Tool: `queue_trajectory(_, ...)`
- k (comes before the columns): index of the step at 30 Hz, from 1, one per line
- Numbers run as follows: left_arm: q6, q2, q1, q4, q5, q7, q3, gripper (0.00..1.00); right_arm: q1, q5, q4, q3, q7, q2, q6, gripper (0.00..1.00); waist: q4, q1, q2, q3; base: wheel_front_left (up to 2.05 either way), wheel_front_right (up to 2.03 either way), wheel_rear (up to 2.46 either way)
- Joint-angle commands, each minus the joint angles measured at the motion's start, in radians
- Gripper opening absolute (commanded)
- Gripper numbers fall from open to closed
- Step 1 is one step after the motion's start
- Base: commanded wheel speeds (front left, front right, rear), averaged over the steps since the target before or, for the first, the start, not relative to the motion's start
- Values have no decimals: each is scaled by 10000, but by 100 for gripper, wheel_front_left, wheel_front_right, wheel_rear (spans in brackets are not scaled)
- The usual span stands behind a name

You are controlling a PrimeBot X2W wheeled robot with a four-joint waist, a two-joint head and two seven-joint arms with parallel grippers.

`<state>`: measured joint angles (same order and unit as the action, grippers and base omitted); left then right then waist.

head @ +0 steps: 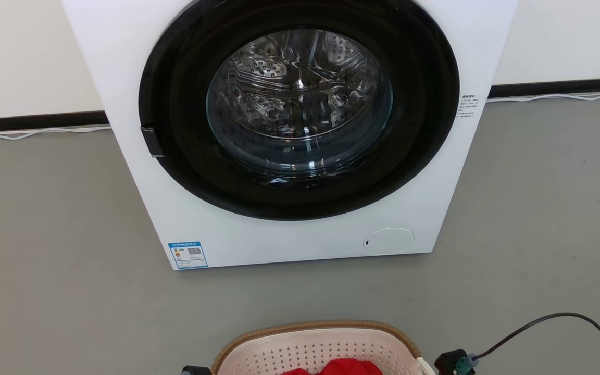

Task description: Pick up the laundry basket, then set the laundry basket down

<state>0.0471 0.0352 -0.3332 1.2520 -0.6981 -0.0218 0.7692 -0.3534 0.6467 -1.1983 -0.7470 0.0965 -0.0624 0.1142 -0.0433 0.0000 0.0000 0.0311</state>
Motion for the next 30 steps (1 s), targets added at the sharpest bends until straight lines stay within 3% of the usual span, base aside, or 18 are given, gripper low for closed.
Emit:
queue_trajectory(1, 121, 150, -262, -139, -88, -206, -146, 0, -175, -20, 142, -263, -124, 122, 165, 0, 15, 0, 0, 6, 0, 0, 0)
queue_trajectory(30, 171, 150, -319, 26, -649, -335, 331, 0, -241, 251, 34, -566, -203, 122, 165, 0, 47, 0, 0, 120, 0, 0, 0)
